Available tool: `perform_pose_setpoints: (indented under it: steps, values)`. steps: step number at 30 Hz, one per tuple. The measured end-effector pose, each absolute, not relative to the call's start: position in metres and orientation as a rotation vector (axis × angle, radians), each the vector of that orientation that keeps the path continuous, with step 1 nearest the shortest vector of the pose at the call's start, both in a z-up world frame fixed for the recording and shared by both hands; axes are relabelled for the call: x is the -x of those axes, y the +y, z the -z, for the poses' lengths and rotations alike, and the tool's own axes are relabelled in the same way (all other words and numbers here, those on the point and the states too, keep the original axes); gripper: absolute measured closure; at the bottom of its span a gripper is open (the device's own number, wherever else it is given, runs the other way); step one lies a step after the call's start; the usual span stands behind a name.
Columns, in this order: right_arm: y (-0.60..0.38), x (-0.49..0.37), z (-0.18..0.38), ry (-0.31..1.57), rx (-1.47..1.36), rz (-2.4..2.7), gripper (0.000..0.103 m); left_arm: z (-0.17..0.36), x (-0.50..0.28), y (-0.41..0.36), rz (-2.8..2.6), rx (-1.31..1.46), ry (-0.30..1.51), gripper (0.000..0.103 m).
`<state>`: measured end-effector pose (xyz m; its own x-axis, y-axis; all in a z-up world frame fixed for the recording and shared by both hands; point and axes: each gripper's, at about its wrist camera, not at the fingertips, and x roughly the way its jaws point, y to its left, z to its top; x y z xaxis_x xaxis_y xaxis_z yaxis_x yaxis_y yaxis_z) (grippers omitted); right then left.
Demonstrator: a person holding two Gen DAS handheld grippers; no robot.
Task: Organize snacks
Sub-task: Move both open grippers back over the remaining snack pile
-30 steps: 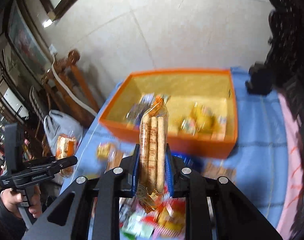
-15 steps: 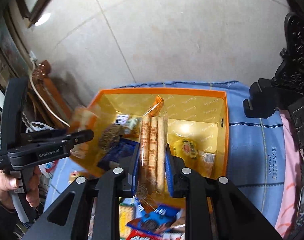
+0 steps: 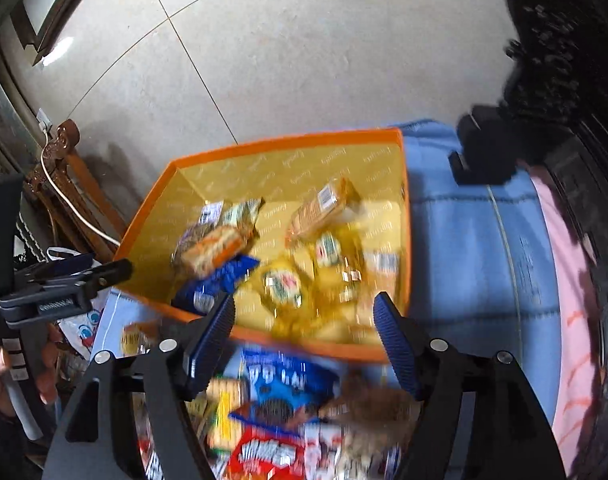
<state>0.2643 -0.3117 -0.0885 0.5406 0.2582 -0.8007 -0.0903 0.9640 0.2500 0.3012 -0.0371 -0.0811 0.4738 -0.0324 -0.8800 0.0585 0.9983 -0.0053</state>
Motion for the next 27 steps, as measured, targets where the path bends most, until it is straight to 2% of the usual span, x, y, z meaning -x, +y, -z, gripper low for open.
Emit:
perform_pose_setpoints:
  steps: [3, 4, 5, 18, 27]
  values:
    - [-0.314, -0.236, 0.088, 0.983, -0.196, -0.187, 0.015, 0.08, -0.27, -0.024, 0.051, -0.014, 1.076, 0.007]
    - [-0.315, -0.228, 0.088, 0.983, -0.2, -0.181, 0.007, 0.081, -0.259, -0.019, 0.047, -0.016, 1.076, 0.006]
    - [-0.315, -0.216, 0.088, 0.985, -0.208, -0.178, 0.005, 0.082, -0.25, -0.014, 0.044, -0.014, 1.077, 0.006]
    - [-0.302, -0.13, 0.115, 1.09, -0.201, -0.174, 0.004, 0.148, -0.151, 0.051, -0.063, 0.102, 1.219, 0.006]
    - [-0.298, -0.106, 0.127, 1.117, -0.183, -0.143, 0.004, 0.189, -0.143, 0.057, -0.08, 0.152, 1.287, 0.006]
